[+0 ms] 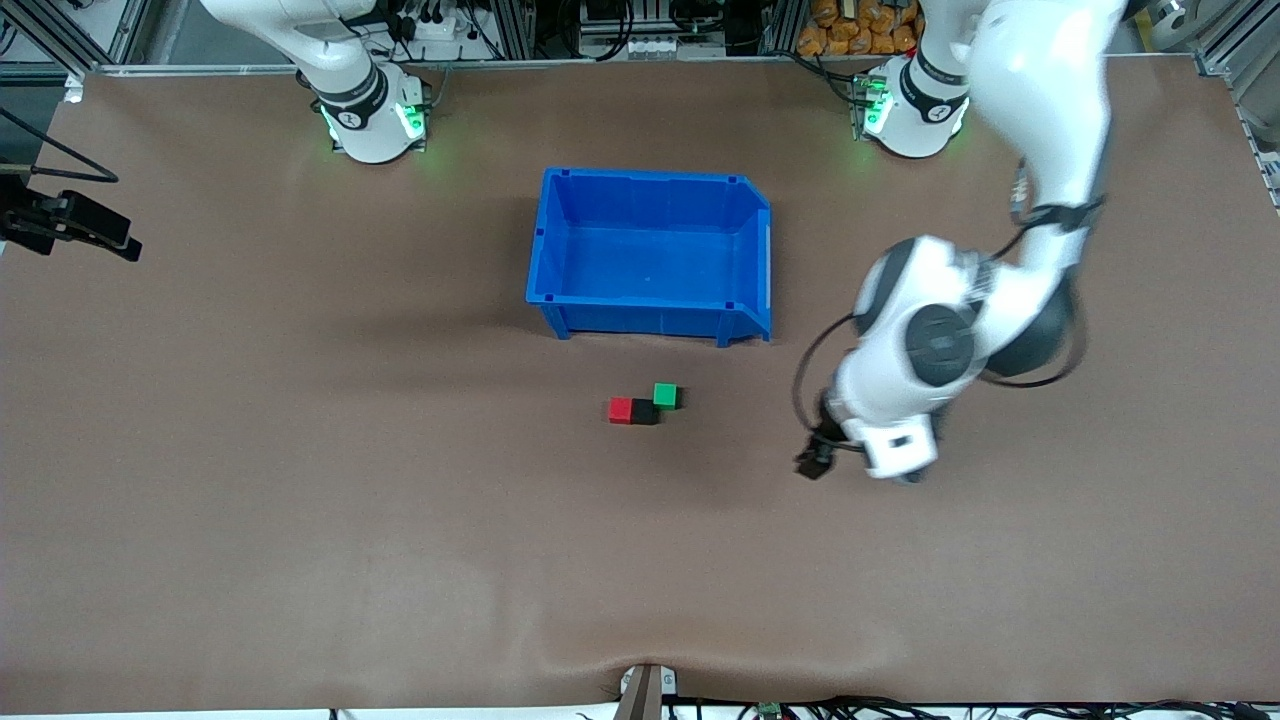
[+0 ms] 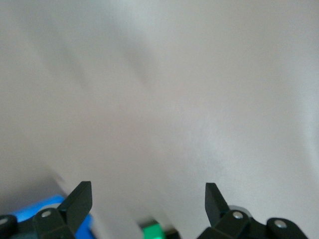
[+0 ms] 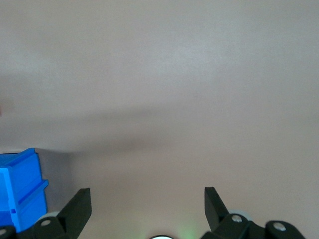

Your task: Attach green and red cubes to black cube

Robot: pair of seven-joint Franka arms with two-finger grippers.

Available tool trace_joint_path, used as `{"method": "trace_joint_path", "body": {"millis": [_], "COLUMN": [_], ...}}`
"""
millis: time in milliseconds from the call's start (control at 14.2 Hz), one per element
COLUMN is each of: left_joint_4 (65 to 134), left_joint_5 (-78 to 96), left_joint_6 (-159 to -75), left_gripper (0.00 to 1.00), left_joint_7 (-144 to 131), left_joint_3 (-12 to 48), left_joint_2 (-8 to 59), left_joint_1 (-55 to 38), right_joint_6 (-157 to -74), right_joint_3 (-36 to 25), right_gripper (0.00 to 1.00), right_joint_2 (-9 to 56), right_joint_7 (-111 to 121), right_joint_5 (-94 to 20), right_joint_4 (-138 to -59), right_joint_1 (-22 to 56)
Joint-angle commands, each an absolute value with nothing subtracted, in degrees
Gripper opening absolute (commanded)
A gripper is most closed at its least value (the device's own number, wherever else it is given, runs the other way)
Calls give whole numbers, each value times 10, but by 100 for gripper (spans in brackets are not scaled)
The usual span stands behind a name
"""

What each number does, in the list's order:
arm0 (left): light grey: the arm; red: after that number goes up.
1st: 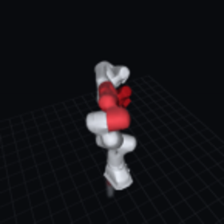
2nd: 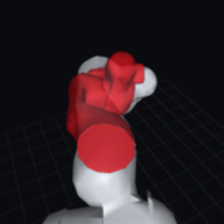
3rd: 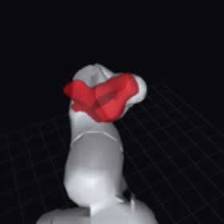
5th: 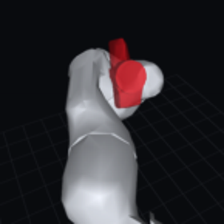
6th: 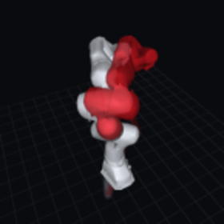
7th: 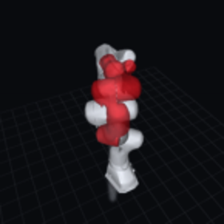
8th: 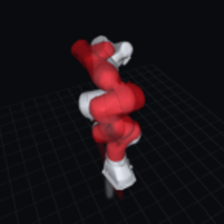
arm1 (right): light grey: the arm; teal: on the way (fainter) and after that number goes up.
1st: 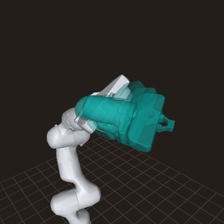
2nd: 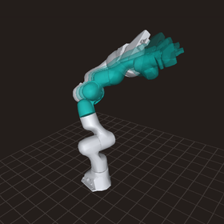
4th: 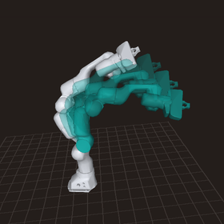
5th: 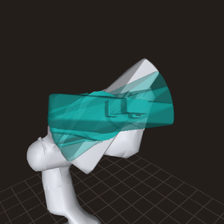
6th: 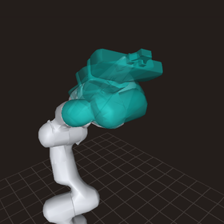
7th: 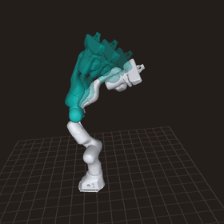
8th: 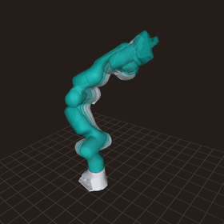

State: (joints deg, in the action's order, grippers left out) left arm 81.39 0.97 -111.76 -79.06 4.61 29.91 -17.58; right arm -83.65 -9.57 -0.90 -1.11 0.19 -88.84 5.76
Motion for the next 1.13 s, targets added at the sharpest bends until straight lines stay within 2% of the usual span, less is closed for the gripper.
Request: {"method": "trace_joint_path", "body": {"millis": [0, 423, 776, 1058], "left_joint_4": [838, 916, 919, 925], "left_joint_5": [-1, -16, -8, -8], "left_joint_6": [-1061, -1030, -939, -887], "left_gripper": [100, 100, 100, 100], "left_joint_7": [-683, -462, -140, -49], "left_joint_3": [50, 54, 46, 30], "left_joint_2": [236, 100, 55, 9], "left_joint_1": [-156, -86, -50, -47], "right_joint_6": [-831, -829, -828, -826], "right_joint_3": [-91, -90, -90, -90], "right_gripper": [100, 100, 100, 100], "right_joint_2": [-3, -1, -1, -1], "right_joint_7": [-4, -4, -4, -4], "right_joint_5": [13, 14, 12, 13], "right_joint_4": [-874, -863, -863, -863], "right_joint_1": [60, 75, 74, 75]}}
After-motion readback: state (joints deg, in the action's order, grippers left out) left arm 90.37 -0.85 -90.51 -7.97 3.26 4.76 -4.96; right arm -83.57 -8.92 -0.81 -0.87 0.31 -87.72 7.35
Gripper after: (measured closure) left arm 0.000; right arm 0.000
